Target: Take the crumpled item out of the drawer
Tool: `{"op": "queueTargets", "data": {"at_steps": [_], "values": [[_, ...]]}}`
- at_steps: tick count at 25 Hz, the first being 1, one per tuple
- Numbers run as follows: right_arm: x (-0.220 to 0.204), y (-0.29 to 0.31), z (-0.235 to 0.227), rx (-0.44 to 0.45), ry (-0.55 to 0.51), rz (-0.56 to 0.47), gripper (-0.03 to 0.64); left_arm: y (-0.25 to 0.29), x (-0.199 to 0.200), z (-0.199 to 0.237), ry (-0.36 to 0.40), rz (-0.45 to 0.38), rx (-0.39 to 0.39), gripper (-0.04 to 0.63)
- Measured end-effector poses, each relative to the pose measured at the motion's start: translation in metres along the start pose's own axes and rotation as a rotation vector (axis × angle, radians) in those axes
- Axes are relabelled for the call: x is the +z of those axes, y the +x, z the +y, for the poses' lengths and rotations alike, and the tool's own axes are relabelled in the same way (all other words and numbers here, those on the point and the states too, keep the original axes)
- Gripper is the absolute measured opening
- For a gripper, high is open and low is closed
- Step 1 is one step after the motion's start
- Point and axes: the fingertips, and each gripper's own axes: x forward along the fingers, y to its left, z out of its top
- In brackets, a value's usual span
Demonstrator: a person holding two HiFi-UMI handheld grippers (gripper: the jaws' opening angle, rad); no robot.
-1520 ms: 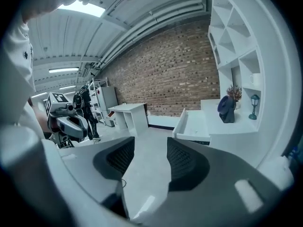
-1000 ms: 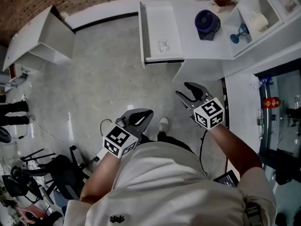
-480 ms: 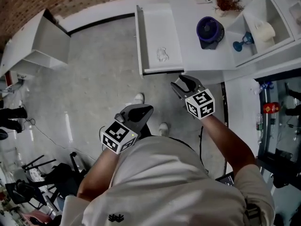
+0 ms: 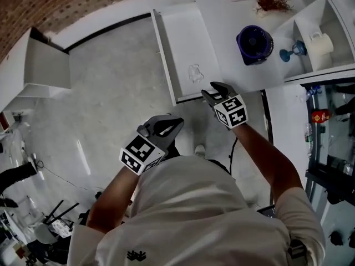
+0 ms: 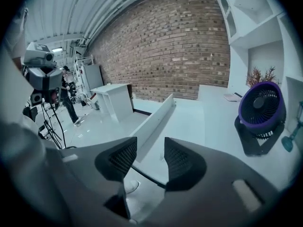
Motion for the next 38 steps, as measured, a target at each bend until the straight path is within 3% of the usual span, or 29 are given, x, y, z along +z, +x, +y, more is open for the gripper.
{"op": "queueTargets", "data": {"at_steps": [7,17,28,38], "values": [[-0.009,0.079,-0.026,-0.081,0.056,0.104,0.198,-0.005,0.002,0.065,-0.003,0.045,-0.058,0.005],[-0.042,0.157,-0.064,-0.167,0.072,0.296,0.202,-0.007,-0.004,0.123,-0.030,0.091,-0.127,0.005],[-0.079,0.195,-0.080,-0.166,0.093,0.465,0.201,-0.003,-0.003,0.167,-0.060,0.099,-0.144,0.005],[-0.091,0.208,-0.081,-0.149,0.068,0.528,0.109,0.006,-0.010,0.180,-0.074,0.139,-0.159,0.005]]}}
